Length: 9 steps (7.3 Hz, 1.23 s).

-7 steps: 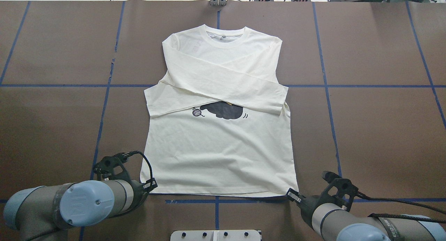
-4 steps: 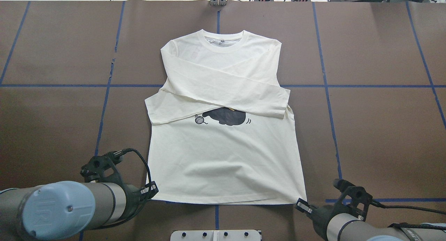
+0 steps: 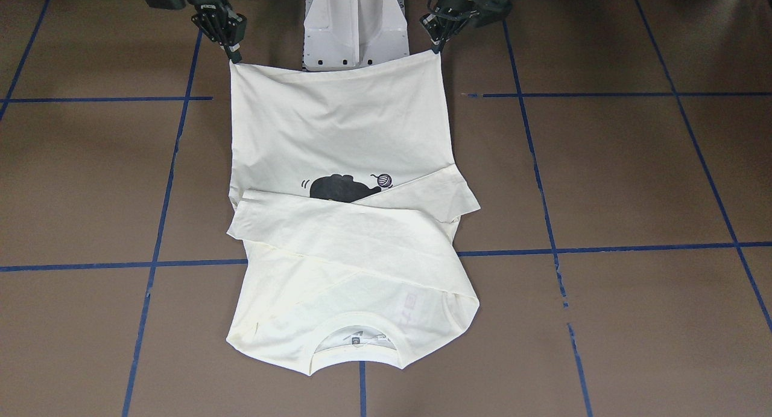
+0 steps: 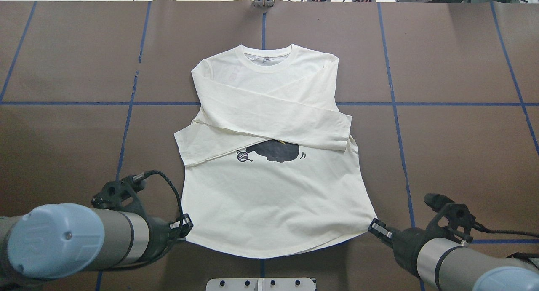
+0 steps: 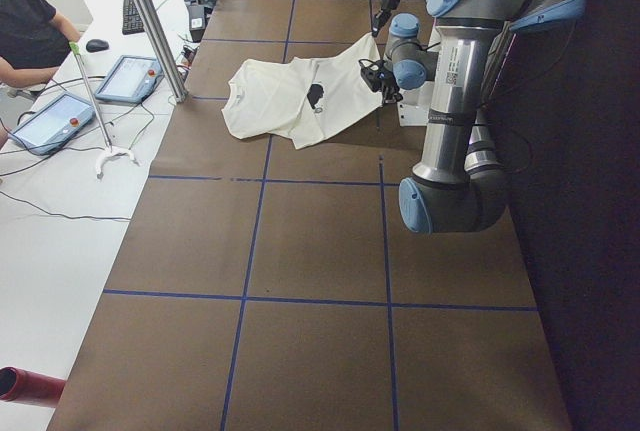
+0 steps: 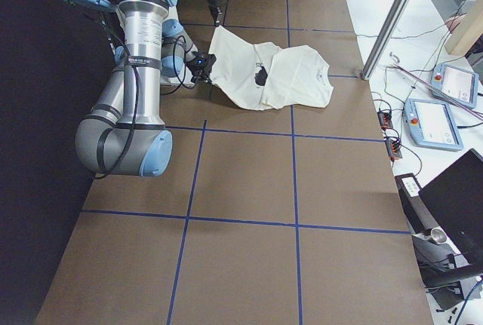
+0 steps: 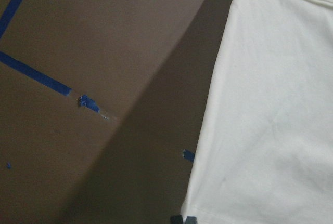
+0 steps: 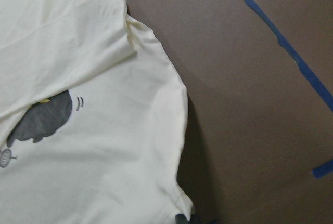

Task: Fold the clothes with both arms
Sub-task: 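Lift the hem with both grippers and fold it toward the collar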

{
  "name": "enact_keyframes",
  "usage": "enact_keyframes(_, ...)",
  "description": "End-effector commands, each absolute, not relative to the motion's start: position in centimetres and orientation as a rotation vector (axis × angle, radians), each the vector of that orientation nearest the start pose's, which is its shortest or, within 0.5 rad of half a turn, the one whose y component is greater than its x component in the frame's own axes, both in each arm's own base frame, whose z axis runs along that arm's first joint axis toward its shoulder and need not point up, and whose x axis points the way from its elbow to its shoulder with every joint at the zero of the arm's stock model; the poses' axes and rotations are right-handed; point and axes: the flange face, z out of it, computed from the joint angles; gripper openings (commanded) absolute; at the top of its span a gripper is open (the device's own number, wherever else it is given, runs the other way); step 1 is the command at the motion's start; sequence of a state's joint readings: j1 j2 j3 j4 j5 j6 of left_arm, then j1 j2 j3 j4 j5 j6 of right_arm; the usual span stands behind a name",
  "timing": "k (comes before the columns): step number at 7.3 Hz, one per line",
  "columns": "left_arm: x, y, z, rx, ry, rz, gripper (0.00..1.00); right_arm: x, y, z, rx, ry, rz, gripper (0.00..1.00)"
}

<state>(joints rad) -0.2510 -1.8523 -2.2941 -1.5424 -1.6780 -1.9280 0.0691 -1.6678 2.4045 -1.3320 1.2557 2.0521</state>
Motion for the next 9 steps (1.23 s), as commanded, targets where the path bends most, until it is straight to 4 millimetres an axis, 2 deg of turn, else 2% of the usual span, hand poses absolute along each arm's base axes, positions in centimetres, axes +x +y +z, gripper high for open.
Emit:
enact_keyframes(1,41.0,-32.9,20.4,0.026,0.987,-0.519,0.00,-36.0,-28.8,27.7,0.110,-1.012,0.693,0.00)
enact_keyframes(2,41.0,-39.4,21.1,0.100,0.952,-0.567,0.00,-37.1,-35.2,26.6,0.096,-0.986,0.710,0.00)
enact_keyframes(3,41.8,-44.6,22.4,0.150,0.953,-0.597,0.00,-39.2,-40.5,26.1,0.124,-0.926,0.725,0.00)
enact_keyframes(4,42.5,-49.5,26.0,0.184,0.967,-0.645,0.00,-40.6,-45.3,28.6,0.173,-0.835,0.699,0.00)
enact_keyframes(5,43.5,-53.1,28.9,0.218,1.011,-0.665,0.00,-42.6,-50.1,30.8,0.198,-0.746,0.669,0.00)
enact_keyframes(6,46.2,-57.5,29.4,0.231,1.019,-0.684,0.00,-45.2,-54.6,31.0,0.196,-0.690,0.685,0.00)
enact_keyframes(7,48.6,-60.6,30.7,0.245,1.024,-0.693,0.00,-46.9,-58.0,32.3,0.183,-0.664,0.692,0.00)
enact_keyframes(8,48.0,-62.6,32.2,0.272,1.043,-0.701,0.00,-47.8,-60.6,35.5,0.203,-0.694,0.701,0.00)
enact_keyframes(9,47.8,-63.2,32.8,0.301,1.028,-0.665,0.00,-47.0,-62.2,34.0,0.209,-0.740,0.709,0.00)
